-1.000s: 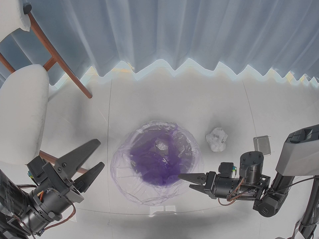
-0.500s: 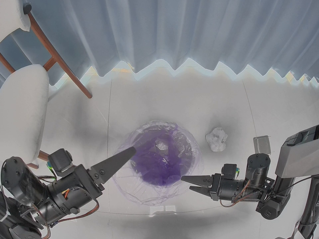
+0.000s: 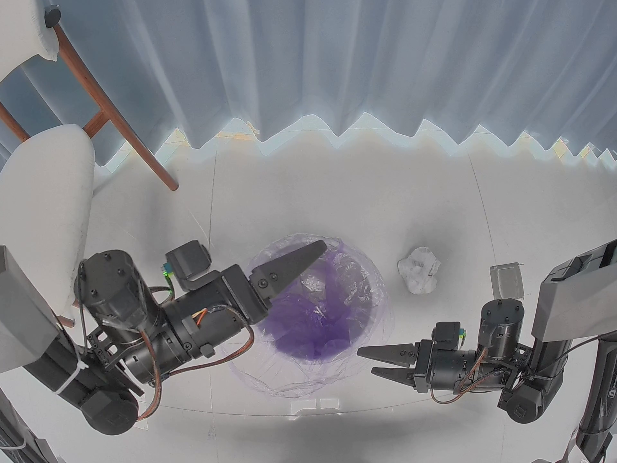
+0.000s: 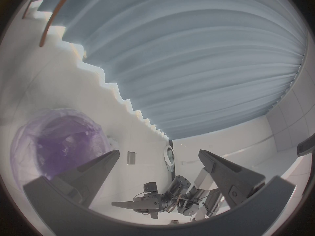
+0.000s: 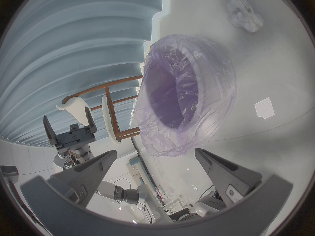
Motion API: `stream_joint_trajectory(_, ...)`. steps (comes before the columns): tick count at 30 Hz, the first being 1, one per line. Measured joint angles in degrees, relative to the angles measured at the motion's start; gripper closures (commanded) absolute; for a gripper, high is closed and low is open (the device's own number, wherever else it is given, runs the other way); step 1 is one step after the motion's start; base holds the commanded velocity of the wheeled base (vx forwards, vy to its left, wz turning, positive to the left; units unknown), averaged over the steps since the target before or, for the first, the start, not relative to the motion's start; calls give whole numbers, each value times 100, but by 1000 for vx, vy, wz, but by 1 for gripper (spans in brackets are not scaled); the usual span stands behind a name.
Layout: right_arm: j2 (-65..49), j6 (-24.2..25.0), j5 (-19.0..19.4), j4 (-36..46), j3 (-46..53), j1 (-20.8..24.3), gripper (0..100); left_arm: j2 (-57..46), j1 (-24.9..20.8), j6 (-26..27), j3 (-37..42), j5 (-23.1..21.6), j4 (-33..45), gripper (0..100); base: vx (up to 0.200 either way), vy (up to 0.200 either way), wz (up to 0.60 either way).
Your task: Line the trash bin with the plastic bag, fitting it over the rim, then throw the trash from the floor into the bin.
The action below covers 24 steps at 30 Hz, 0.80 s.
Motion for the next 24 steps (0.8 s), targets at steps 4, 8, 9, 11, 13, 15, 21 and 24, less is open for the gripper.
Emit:
stream_joint_trajectory(4,61,-1,9,0,-2,-16,0,205,132,-22,-430,-503,110,0,0,0,0)
stream_joint_trajectory(8,118,-6,13,0,-20,-22,0,341,195,-26,-662,-564,468,0,0,0,0)
stream_joint_trajectory(9,130,-9,13,0,-27,-22,0,372,199,-26,-673,-572,541,0,0,0,0)
stream_joint_trajectory(11,168,-22,13,0,-35,-27,0,450,215,-26,-681,-572,583,0,0,0,0)
stream_joint_trajectory(13,199,-39,13,0,-44,-27,0,535,245,-26,-692,-575,578,0,0,0,0)
stream_joint_trajectory(15,221,-41,13,2,-50,-21,0,627,282,-26,-706,-573,561,0,0,0,0)
stream_joint_trajectory(21,265,-50,11,2,-61,-16,0,965,317,-33,-764,-578,351,0,0,0,0)
stream_joint_trajectory(24,278,-48,13,0,-61,-7,0,1150,313,-41,-761,-573,219,0,0,0,0)
